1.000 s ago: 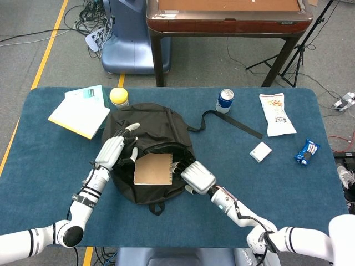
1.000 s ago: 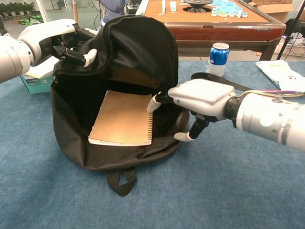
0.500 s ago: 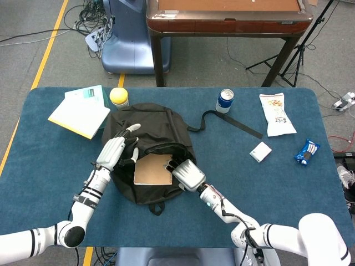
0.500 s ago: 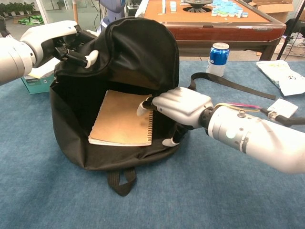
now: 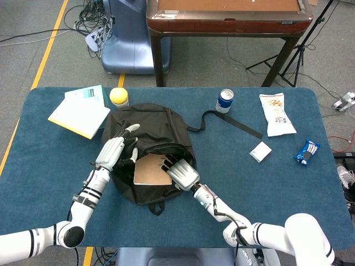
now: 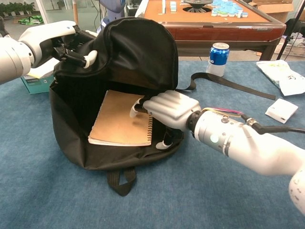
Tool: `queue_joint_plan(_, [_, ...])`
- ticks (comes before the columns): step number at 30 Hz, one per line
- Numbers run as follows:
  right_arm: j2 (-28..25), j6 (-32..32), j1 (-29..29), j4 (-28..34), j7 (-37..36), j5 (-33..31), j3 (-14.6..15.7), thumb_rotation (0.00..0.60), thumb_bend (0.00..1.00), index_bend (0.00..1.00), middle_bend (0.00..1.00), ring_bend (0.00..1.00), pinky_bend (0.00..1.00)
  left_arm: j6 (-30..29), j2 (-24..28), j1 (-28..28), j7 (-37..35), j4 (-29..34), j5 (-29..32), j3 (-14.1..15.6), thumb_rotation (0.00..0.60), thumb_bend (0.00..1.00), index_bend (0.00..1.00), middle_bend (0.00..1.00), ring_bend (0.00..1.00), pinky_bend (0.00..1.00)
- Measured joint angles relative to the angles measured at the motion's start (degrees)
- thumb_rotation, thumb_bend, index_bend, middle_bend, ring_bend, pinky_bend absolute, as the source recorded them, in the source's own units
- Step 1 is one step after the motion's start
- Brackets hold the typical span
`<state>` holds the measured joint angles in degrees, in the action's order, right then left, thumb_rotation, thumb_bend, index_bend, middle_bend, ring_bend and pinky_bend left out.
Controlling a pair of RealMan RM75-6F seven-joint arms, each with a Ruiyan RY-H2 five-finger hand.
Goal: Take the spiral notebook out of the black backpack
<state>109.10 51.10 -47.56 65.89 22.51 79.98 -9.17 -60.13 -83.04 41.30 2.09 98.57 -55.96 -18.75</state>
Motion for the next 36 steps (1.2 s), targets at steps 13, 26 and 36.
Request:
queue_joint_plan(13, [3.77,0.65,-2.16,-5.32,-1.35,0.96,-0.43,0.6,0.14,0.23,0.15,0.09,0.22,-0.1,0.3,-0.23,-0.3,0.52,0.27,0.12,0.6,0.56,0.58,0.11,0.1,0.06])
queue_joint_plan(26, [6.94,1.37,-3.62,-10.76,-3.29,2.46,-0.07,0.6,0.18,0.23,0.15,0.09,0.2,-0.19,1.17,-0.73,-0.75,1.17,0.32,0.28,0.6,0.56,0.57,0.11,0.1,0.06])
queue_joint_plan(36, [9.75,4.2,-4.82,-16.38,-8.5,5.46,0.4,0.6,0.42,0.23,0.2,0.11,0.2,-0.23,1.65,-1.04,-1.23,1.3,0.01,0.37,0.6,0.56,0.57,0.11,0.1,0.06])
